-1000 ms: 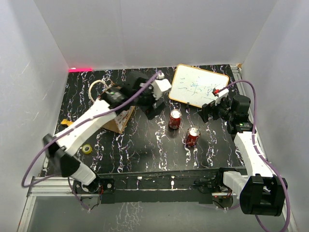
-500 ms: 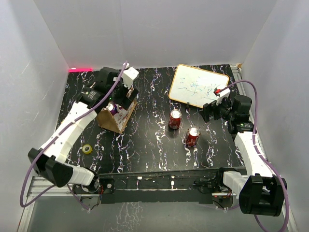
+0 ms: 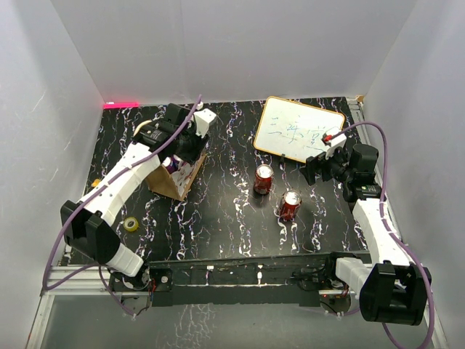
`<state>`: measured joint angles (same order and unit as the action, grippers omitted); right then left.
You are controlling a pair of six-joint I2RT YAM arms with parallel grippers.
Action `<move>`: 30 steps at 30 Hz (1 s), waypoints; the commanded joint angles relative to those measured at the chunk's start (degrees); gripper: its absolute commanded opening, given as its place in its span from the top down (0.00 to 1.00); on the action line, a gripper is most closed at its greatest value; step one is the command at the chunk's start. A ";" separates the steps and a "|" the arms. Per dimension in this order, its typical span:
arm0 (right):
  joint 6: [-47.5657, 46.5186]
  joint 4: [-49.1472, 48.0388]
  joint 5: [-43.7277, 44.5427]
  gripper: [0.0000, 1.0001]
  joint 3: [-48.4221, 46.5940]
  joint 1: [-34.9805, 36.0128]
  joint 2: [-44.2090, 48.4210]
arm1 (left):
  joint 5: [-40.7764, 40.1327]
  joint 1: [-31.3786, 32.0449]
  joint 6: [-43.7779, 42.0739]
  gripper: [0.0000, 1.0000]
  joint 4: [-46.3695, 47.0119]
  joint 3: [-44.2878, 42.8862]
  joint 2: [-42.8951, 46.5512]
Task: Place the beverage into the canvas bag
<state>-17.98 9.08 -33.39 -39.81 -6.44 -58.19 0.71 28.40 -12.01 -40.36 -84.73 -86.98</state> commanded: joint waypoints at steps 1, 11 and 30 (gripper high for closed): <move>-0.39 -2.84 -0.01 0.02 0.17 -0.24 0.02 | 8.63 -0.10 3.13 0.69 -0.69 -1.31 1.62; -0.52 -3.02 0.42 0.02 0.33 -0.42 -0.26 | 15.95 3.81 6.73 1.00 1.49 -2.41 1.28; -0.19 -2.86 -1.78 0.02 -0.57 -0.52 -1.76 | 34.22 15.50 18.60 1.00 10.35 -1.34 -5.33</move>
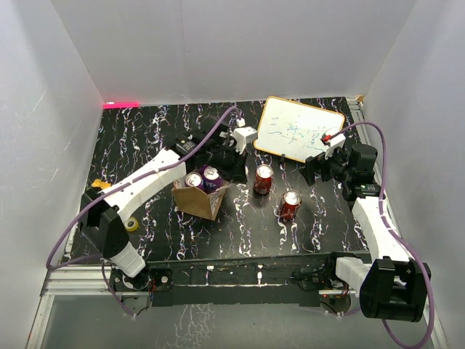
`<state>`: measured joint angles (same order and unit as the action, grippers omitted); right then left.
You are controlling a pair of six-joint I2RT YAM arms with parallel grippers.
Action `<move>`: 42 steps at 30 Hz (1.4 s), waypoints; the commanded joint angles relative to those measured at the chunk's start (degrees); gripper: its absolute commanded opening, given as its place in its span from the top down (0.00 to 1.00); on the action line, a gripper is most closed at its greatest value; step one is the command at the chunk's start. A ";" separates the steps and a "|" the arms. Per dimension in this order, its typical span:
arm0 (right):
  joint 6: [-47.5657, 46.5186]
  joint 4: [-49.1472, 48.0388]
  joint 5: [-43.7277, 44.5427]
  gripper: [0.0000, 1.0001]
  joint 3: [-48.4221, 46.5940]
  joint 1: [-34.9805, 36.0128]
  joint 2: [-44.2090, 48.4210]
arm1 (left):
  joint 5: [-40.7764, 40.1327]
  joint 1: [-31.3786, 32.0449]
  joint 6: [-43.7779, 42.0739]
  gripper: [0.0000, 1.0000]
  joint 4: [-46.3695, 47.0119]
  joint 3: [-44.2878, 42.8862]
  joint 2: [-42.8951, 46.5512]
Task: Place the beverage into the canvas bag
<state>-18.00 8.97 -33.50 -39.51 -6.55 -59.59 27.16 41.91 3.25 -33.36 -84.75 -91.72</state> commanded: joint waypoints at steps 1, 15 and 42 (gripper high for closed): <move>-0.07 -2.61 -1.86 0.02 -1.10 -0.40 -0.71 | 8.67 2.49 3.39 1.00 3.84 -1.60 -1.07; -3.73 1.40 -5.43 0.02 -6.97 12.23 -9.16 | 16.55 5.42 3.82 0.91 4.83 -8.22 -6.11; -4.52 -3.80 -5.43 0.16 -14.58 23.81 -26.93 | 12.78 -15.51 -21.11 0.03 -14.30 -8.88 9.92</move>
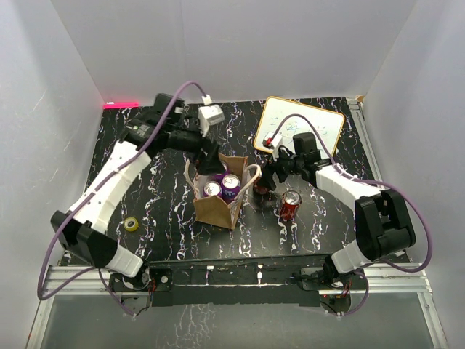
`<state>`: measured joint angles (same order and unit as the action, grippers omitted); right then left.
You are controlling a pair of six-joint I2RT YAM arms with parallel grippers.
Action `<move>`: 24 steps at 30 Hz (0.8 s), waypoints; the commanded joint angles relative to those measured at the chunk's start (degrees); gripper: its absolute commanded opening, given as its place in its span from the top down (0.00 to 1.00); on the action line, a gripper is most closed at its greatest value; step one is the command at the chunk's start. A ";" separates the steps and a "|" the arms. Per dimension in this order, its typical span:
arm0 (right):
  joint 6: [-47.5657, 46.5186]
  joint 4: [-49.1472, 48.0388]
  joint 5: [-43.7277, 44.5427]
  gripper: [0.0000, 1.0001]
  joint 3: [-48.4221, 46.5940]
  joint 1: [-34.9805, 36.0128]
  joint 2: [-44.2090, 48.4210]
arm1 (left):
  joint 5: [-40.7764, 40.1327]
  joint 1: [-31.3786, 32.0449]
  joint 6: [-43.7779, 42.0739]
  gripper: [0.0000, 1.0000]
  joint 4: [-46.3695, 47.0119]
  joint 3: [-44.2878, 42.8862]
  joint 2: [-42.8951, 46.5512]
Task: Place the beverage into the canvas bag
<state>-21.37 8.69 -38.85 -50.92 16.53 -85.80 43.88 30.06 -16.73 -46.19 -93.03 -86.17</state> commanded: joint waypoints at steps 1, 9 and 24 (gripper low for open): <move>-1.26 -3.43 -0.01 0.19 -3.28 0.77 -0.99 | -6.30 -5.15 0.08 0.03 -0.59 0.06 5.02; -0.97 -3.13 0.42 0.52 -3.36 0.95 -1.45 | -25.24 -8.96 1.71 0.04 3.79 11.27 7.51; -1.56 7.67 12.50 0.92 -14.74 0.96 6.80 | -21.35 -10.11 -1.75 0.14 -0.01 14.50 9.53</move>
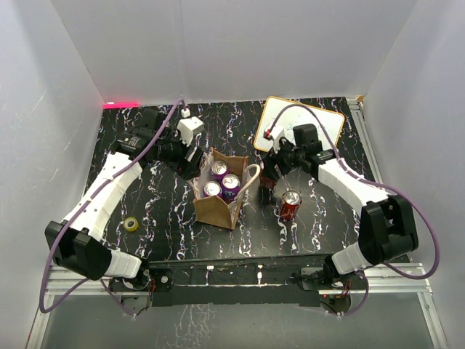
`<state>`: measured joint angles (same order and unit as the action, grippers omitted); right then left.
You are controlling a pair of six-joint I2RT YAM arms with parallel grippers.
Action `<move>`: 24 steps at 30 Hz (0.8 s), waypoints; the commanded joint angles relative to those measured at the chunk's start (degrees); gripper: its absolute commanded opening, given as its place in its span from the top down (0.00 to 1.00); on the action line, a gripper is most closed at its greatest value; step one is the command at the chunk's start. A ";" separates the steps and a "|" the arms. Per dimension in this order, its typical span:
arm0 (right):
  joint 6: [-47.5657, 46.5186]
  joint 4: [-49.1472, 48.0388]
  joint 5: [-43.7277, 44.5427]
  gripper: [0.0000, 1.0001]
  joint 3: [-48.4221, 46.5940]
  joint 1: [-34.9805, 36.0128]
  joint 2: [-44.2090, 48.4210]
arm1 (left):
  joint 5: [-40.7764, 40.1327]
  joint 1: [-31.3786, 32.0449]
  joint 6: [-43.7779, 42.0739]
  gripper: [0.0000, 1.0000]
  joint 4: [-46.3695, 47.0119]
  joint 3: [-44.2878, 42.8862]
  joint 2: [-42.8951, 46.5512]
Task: Place the beverage into the canvas bag
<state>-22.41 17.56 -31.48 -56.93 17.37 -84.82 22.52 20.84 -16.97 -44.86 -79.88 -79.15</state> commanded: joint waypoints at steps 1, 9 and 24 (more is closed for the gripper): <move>-0.60 -0.04 6.55 0.92 -10.30 0.12 6.30 | -0.79 -1.15 -1.38 0.12 -0.92 1.38 2.78; -0.90 8.70 11.42 0.92 -25.96 0.23 6.52 | -3.16 -4.30 0.24 0.10 0.14 -2.92 4.31; 2.07 15.74 -0.77 0.92 -45.93 11.11 -2.12 | 20.47 1.58 -17.68 0.27 -16.37 -8.82 3.83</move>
<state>-22.09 36.60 -25.67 -98.24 26.55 -85.97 38.33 18.04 -27.31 -54.74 -89.73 -74.96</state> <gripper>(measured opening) 0.677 0.756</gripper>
